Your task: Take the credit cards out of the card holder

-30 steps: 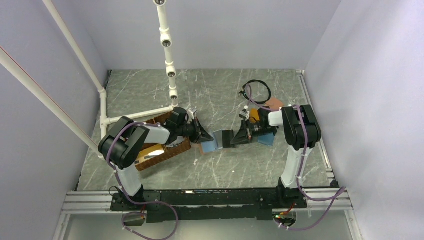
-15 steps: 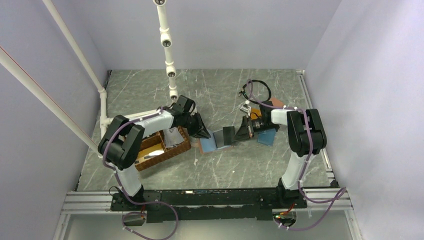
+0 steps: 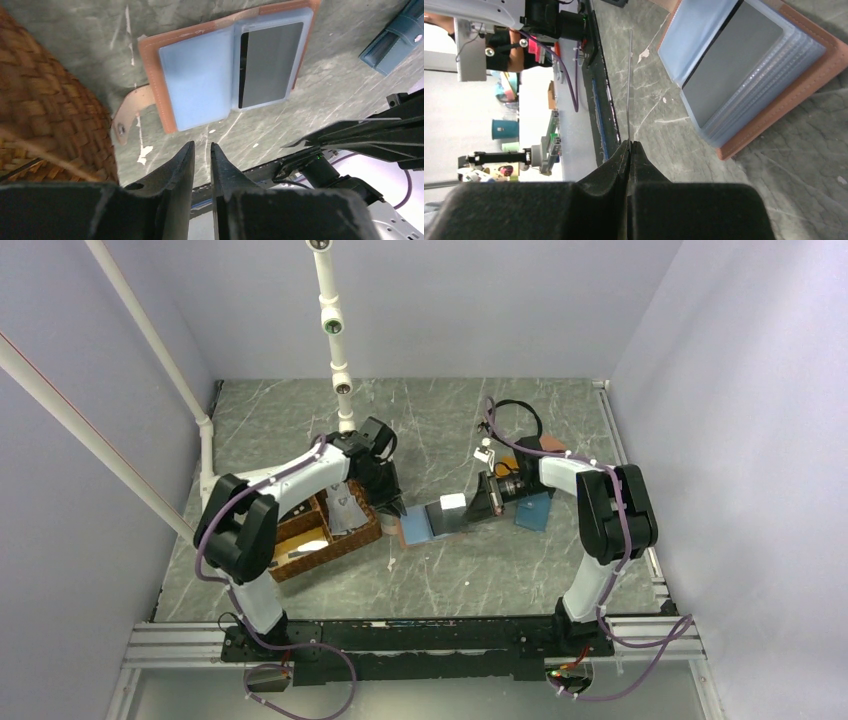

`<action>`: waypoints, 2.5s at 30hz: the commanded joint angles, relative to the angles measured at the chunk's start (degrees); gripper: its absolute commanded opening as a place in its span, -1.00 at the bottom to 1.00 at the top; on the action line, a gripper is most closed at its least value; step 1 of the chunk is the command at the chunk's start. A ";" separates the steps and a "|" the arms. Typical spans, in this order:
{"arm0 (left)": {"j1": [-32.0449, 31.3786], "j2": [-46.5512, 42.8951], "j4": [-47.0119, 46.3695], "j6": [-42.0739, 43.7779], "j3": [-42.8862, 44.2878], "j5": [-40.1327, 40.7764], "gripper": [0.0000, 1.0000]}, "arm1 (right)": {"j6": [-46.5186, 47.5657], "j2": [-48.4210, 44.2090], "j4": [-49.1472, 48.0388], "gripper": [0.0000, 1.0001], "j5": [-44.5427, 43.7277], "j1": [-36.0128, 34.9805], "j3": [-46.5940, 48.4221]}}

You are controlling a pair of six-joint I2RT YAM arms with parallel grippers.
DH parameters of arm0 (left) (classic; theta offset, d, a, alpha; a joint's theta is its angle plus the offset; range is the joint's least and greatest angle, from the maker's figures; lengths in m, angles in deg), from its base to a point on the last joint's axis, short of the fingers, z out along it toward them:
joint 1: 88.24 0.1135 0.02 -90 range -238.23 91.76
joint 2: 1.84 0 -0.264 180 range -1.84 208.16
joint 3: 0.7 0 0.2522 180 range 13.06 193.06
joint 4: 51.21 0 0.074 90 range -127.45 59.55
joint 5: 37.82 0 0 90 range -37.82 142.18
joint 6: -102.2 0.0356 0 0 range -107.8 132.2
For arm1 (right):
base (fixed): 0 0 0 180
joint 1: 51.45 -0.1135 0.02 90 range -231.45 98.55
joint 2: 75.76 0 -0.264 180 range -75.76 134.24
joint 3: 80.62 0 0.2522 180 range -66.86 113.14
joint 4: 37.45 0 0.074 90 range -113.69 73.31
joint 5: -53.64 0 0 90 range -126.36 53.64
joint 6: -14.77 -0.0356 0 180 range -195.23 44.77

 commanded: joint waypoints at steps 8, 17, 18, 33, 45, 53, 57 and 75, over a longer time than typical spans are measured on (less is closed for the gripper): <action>0.18 -25.16 -13.05 2.70 -10.15 7.30 0.15 | 13.04 -2.96 12.63 -1.00 4.66 -4.00 6.93; 5.25 -41.32 -38.06 -6.14 -28.80 -3.42 0.99 | 28.13 0.23 32.27 -1.00 10.24 -4.62 17.60; 5.24 -41.92 -39.68 -6.19 -29.94 -4.73 0.97 | 27.66 0.03 32.25 -1.00 10.55 -4.87 18.03; 0.36 -31.85 -54.27 -8.87 -29.97 -12.25 0.33 | 12.82 -2.09 20.75 -1.00 15.13 -8.34 17.33; -0.81 -25.64 -62.35 -10.48 -28.96 -18.46 -0.34 | 10.27 -1.87 18.08 -1.00 16.21 -8.89 16.42; -0.74 -26.52 -59.31 -7.14 -28.44 -18.87 -1.00 | 10.46 -2.21 17.57 -0.98 15.64 -8.87 15.79; -0.73 -27.91 -51.05 -1.11 -26.33 -19.08 -1.00 | 11.54 -2.72 18.07 -0.70 14.70 -8.90 15.72; 2.44 -35.52 -3.48 34.07 -11.14 -9.81 -1.00 | 20.85 -3.78 24.50 0.22 8.92 -8.94 17.22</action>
